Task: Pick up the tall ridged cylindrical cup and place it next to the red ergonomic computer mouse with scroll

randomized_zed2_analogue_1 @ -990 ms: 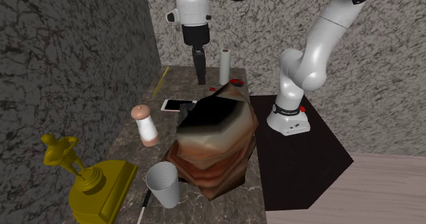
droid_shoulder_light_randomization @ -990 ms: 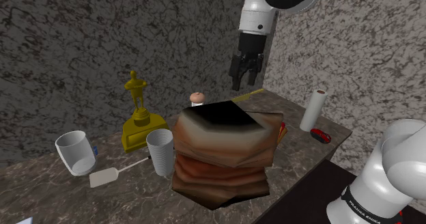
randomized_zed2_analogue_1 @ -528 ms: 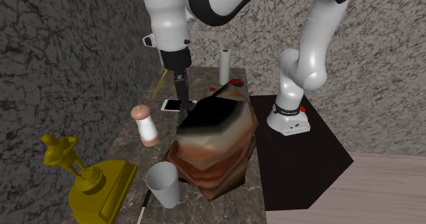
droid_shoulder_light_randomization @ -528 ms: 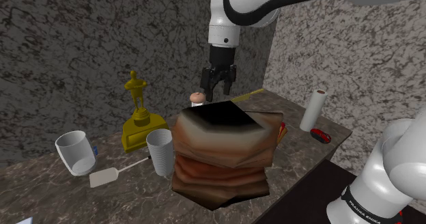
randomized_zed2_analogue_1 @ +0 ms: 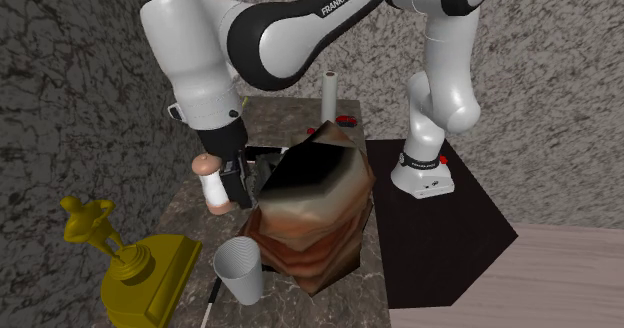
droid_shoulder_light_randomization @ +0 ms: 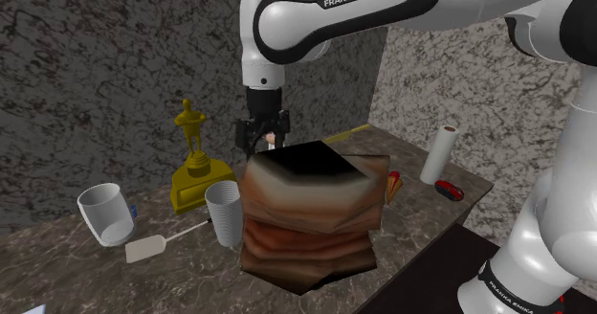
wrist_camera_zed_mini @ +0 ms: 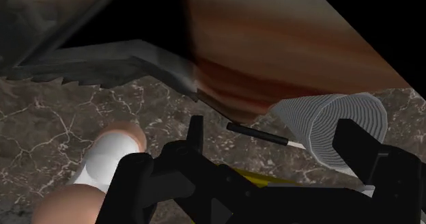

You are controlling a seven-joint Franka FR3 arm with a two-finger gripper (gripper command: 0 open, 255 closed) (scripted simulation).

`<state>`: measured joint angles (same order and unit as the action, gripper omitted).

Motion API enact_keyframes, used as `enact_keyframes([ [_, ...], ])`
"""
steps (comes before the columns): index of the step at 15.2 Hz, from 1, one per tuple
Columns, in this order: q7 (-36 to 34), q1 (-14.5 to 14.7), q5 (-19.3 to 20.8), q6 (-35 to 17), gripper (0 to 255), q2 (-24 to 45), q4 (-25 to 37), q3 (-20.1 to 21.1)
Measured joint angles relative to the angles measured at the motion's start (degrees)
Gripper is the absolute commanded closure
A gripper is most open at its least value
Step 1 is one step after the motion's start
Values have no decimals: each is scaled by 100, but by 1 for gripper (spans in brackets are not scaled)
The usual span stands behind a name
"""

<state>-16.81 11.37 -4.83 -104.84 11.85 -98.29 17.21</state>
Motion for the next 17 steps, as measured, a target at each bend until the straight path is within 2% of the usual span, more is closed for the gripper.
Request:
enact_keyframes([
  [2, -111, 131, 83, 74, 0, 382, 312, 59],
  [6, -348, 453, 319, 304, 0, 1380, 1357, 115],
  [17, -394, 539, 368, -245, 0, 1611, 1008, 117],
])
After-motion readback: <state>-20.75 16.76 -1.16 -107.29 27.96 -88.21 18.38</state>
